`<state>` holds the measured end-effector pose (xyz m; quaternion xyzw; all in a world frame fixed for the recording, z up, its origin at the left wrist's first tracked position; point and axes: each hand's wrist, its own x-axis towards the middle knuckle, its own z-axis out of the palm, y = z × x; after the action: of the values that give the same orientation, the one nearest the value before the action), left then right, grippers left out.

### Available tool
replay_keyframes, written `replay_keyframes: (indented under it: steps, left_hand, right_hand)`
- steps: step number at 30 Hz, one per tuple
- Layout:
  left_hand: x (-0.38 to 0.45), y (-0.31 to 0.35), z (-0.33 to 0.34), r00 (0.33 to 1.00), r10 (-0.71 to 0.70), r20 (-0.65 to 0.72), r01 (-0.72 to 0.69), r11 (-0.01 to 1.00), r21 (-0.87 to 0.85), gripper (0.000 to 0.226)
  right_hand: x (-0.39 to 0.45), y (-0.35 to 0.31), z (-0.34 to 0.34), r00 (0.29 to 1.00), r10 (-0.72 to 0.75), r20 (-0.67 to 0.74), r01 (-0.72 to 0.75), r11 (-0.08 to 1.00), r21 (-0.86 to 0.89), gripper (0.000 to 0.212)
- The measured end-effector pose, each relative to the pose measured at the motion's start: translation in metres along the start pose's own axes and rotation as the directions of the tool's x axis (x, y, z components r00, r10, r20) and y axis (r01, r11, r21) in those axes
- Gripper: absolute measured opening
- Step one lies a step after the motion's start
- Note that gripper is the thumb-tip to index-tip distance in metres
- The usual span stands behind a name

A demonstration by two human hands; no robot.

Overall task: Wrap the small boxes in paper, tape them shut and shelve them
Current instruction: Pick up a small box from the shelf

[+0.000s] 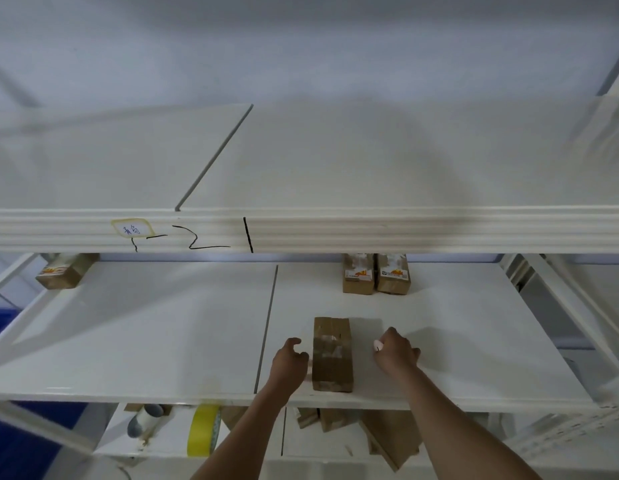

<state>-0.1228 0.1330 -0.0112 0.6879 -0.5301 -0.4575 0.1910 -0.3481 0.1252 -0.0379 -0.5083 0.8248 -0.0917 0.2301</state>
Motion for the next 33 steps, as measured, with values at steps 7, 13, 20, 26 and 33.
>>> replay_keyframes:
  steps: [7, 13, 20, 26, 33]
  left_hand:
    - [0.0, 0.011, -0.01, 0.997, 0.018, -0.074, -0.024, 0.997, -0.076, 0.042]
    - [-0.004, 0.021, -0.022, 0.984, 0.011, -0.177, -0.058, 0.964, -0.259, 0.038]
    - [-0.016, 0.026, -0.028, 0.978, 0.051, -0.202, -0.114, 0.942, -0.315, 0.034]
    - [-0.021, 0.003, -0.052, 0.968, 0.027, -0.248, -0.104, 0.947, -0.305, 0.034]
    - [-0.027, -0.062, -0.109, 0.886, -0.14, -0.442, 0.01, 0.959, -0.283, 0.017]
  right_hand:
    - [-0.016, -0.015, -0.026, 0.998, -0.059, -0.031, 0.066, 0.823, 0.565, 0.011]
    - [-0.036, -0.031, -0.053, 0.975, -0.214, -0.063, 0.204, 0.74, 0.641, 0.014]
    - [-0.052, -0.056, -0.052, 0.955, -0.296, 0.005, 0.24, 0.783, 0.574, 0.035]
    - [-0.075, -0.083, -0.029, 0.943, -0.327, 0.063, 0.244, 0.808, 0.536, 0.029]
    - [-0.101, -0.135, 0.016, 0.938, -0.294, 0.186, 0.079, 0.702, 0.708, 0.023]
